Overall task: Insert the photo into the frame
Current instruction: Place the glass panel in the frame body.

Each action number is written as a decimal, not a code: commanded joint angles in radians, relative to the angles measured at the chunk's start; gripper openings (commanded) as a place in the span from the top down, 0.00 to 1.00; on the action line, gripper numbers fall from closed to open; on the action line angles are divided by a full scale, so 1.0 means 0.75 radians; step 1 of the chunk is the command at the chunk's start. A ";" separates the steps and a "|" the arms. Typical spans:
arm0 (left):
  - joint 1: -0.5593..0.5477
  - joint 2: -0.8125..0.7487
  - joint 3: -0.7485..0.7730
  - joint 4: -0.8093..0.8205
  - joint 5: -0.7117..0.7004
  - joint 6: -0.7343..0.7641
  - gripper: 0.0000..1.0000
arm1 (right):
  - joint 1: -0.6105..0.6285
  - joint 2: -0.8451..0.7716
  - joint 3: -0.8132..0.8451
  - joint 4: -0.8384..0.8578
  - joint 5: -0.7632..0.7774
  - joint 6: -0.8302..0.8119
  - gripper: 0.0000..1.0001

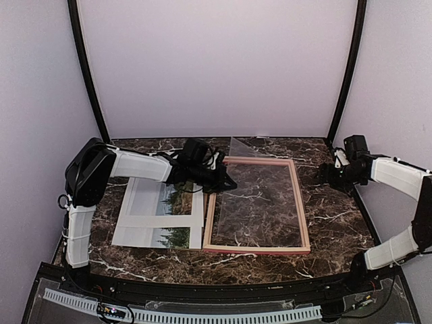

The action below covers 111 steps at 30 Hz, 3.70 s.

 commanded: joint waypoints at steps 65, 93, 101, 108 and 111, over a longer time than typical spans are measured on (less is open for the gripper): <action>0.007 -0.089 -0.071 -0.080 -0.046 0.038 1.00 | 0.043 0.056 -0.030 0.064 -0.006 -0.014 0.17; -0.003 -0.120 -0.102 -0.060 -0.051 0.024 1.00 | 0.049 0.052 -0.036 0.069 -0.004 -0.013 0.17; -0.003 -0.131 -0.113 -0.061 -0.061 0.025 1.00 | 0.050 0.051 -0.041 0.070 -0.006 -0.013 0.17; -0.005 -0.132 -0.113 -0.057 -0.063 0.025 1.00 | 0.050 0.047 -0.044 0.067 -0.004 -0.011 0.17; -0.005 -0.129 -0.115 -0.055 -0.062 0.025 1.00 | 0.051 0.048 -0.044 0.071 -0.006 -0.011 0.17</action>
